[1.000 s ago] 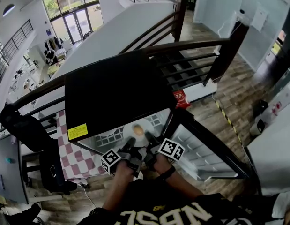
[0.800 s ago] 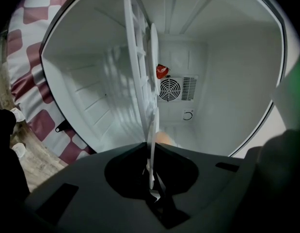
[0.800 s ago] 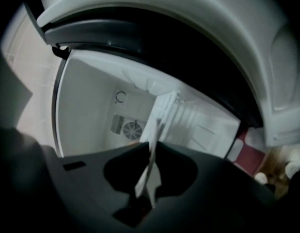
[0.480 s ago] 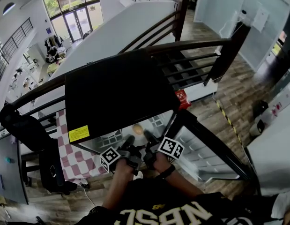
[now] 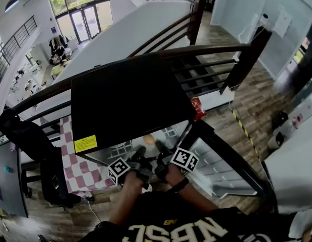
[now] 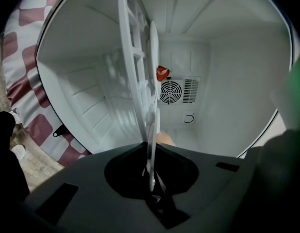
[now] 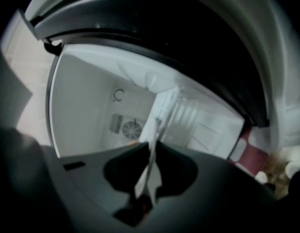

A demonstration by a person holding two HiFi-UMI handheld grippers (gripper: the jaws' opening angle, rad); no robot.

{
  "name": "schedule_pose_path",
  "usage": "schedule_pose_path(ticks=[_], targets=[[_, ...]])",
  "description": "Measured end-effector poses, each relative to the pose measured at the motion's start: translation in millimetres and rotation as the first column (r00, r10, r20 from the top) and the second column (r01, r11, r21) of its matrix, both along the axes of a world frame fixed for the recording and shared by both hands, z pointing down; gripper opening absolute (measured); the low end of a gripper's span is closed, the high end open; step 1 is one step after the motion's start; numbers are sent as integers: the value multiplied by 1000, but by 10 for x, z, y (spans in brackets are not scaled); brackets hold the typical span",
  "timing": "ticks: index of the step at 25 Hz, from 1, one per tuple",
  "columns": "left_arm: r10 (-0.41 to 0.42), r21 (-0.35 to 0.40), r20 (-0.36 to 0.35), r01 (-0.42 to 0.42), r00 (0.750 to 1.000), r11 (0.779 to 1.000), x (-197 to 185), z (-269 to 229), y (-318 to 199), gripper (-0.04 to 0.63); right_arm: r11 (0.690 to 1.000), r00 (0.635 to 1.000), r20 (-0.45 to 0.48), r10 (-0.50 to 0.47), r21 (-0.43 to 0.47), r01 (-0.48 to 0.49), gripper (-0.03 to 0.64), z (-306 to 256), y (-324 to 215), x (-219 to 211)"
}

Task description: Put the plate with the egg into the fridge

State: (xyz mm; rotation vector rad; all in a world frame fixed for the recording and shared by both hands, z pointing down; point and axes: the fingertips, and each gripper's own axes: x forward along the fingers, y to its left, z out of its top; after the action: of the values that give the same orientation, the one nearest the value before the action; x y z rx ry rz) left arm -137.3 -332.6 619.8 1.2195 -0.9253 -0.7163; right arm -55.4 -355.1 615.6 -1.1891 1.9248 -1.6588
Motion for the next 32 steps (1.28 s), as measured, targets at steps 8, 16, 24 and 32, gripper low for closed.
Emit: schedule_pose_path(ticks=[8, 16, 24, 32], targets=[[25, 78, 78, -31, 997, 996, 19, -92, 3, 49, 997, 999, -17, -45, 70, 46, 52, -69, 18, -1], [48, 165, 166, -76, 985, 983, -1, -214, 117, 200, 989, 993, -81, -90, 114, 99, 207, -102, 118, 15], [65, 225, 337, -147, 939, 963, -12, -304, 298, 213, 979, 982, -161, -97, 162, 124, 230, -168, 266, 104], [50, 260, 524, -215, 850, 942, -11, -269, 478, 213, 970, 962, -259, -90, 197, 144, 230, -148, 416, 231]])
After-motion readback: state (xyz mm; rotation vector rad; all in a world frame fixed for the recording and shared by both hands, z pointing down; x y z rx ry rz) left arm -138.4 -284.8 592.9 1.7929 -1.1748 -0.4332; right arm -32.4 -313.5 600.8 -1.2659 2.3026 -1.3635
